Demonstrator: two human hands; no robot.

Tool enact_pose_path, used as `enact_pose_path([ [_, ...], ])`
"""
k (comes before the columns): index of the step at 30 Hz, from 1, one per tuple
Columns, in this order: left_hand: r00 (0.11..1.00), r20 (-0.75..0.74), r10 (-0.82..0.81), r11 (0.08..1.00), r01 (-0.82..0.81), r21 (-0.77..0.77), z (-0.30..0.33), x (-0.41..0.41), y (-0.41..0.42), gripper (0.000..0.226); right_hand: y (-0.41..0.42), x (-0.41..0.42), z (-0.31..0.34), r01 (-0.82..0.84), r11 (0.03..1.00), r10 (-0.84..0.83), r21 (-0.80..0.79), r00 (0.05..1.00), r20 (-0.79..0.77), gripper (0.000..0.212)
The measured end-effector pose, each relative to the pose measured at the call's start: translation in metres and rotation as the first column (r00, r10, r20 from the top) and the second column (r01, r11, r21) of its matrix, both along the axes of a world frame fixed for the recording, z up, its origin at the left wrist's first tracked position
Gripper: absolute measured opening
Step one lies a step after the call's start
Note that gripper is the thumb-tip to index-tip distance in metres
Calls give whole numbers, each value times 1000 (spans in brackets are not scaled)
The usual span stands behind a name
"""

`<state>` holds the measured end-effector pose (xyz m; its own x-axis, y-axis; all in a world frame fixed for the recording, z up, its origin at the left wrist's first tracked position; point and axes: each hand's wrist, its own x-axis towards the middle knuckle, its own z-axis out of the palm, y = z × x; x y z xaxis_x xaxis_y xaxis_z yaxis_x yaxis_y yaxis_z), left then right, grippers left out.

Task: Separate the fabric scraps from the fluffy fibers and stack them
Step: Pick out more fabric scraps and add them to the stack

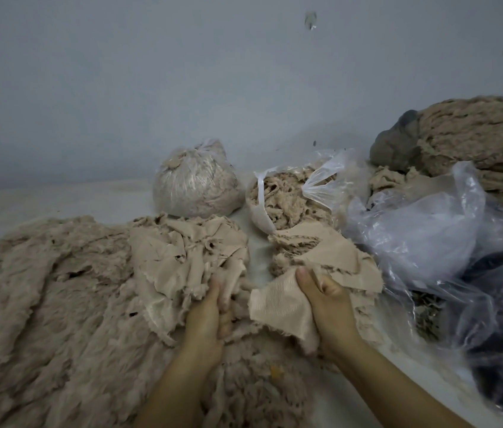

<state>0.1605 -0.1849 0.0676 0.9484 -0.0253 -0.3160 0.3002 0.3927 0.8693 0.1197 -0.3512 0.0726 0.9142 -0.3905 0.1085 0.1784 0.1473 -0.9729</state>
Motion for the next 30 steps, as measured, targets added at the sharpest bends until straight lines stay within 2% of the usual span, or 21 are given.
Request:
enact_pose_path([
  [2,983,5,-182,975,179,134,4,-5,0,49,0,7,2,-6,1000,6,-16,999,36,47],
  [4,927,-47,-373,887,371,274,8,-12,-3,53,6,11,5,-26,999,27,-22,998,57,26],
  [6,877,-70,-474,828,472,301,10,-16,-5,52,12,16,8,-29,996,35,-79,997,68,22],
  [9,912,-32,-408,876,401,268,10,-16,-2,25,4,24,13,-11,989,24,-150,996,86,17],
  [11,918,5,-396,887,382,259,10,-13,0,17,-9,34,15,18,976,-5,-217,998,61,22],
  [16,918,86,-386,878,338,339,8,-9,-2,29,-50,63,30,108,915,-124,-388,992,-17,47],
  [18,915,68,-399,840,334,426,3,-7,1,30,-72,75,41,112,876,-158,-468,986,-61,37],
  [19,902,54,-429,787,344,511,0,-7,2,30,-83,79,46,111,793,-203,-599,975,-89,30],
  [21,859,45,-509,629,336,701,-7,-8,-1,25,-97,83,52,84,489,-361,-868,926,-114,38],
  [22,838,67,-541,582,316,749,-10,-10,-5,20,-97,80,52,107,386,-395,-916,917,-59,40],
  [23,828,96,-552,583,301,755,-13,-11,-10,14,-90,75,51,164,369,-374,-915,927,15,33],
  [25,821,95,-563,561,296,773,-18,-13,-20,12,-68,57,41,187,448,-216,-874,972,97,10],
  [26,806,73,-588,485,278,829,-21,-13,-23,24,-55,47,31,97,460,-105,-883,993,54,10],
  [27,786,34,-618,363,247,899,-27,-12,-24,37,-40,35,18,-54,436,13,-898,998,-54,13],
  [29,776,-47,-629,181,205,962,-35,-10,-21,48,-16,17,-12,-327,314,144,-891,944,-295,21],
  [30,769,-80,-634,151,225,963,-36,-10,-20,44,-7,12,-27,-373,232,136,-898,927,-350,28],
])
